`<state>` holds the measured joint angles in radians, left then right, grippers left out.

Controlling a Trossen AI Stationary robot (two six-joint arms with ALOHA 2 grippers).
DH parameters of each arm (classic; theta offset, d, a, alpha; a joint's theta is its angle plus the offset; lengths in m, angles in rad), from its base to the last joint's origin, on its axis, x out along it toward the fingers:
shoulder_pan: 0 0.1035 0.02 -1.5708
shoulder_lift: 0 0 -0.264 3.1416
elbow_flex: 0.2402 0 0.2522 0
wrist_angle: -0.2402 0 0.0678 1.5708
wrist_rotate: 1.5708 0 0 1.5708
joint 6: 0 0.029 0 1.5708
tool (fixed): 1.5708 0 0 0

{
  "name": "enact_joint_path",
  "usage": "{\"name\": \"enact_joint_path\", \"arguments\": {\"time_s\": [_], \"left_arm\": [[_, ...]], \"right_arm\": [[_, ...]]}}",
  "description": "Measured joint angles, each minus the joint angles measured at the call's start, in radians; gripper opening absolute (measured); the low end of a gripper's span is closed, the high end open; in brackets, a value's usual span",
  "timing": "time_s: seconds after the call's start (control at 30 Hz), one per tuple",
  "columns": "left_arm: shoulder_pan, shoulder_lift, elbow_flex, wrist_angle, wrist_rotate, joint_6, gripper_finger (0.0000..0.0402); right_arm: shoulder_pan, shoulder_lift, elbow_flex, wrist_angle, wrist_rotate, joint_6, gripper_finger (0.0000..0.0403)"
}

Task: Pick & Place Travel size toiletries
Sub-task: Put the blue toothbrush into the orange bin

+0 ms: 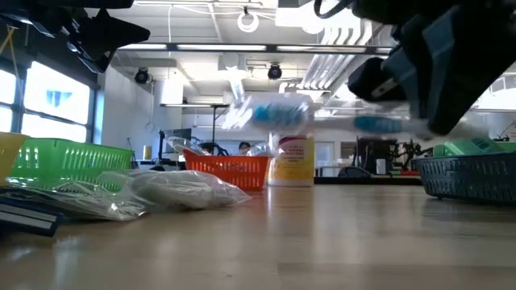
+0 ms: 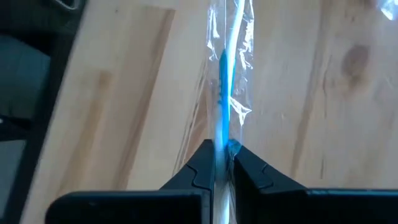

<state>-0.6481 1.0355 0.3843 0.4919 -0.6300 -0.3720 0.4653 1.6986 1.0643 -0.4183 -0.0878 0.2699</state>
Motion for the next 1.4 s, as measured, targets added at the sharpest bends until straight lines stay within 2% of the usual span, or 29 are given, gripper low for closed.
{"name": "enact_joint_path", "arguments": {"time_s": [0.23, 0.5, 0.77, 0.93, 1.17, 1.4], "left_arm": [[0.000, 0.000, 0.000, -0.001, 0.000, 0.000, 0.0206], [0.000, 0.000, 0.000, -0.018, 0.001, 0.000, 0.0206], [0.000, 0.000, 0.000, -0.021, 0.000, 0.000, 0.0206], [0.001, 0.000, 0.000, -0.013, -0.061, 0.014, 0.0206], [0.037, 0.000, 0.000, -0.002, -0.116, 0.027, 0.0206], [0.221, 0.004, 0.000, 0.061, -0.012, 0.033, 0.0206]], "right_arm": [[0.000, -0.137, 0.000, -0.087, 0.020, 0.050, 0.0016], [-0.003, -0.253, 0.002, -0.101, 0.178, 0.033, 0.0015], [-0.018, -0.287, 0.002, -0.036, 0.312, -0.061, 0.0015], [-0.053, -0.287, 0.002, 0.073, 0.410, -0.117, 0.0015], [-0.127, -0.287, 0.002, 0.221, 0.400, -0.223, 0.0015], [-0.250, -0.274, 0.002, 0.236, 0.301, -0.249, 0.0015]]}}
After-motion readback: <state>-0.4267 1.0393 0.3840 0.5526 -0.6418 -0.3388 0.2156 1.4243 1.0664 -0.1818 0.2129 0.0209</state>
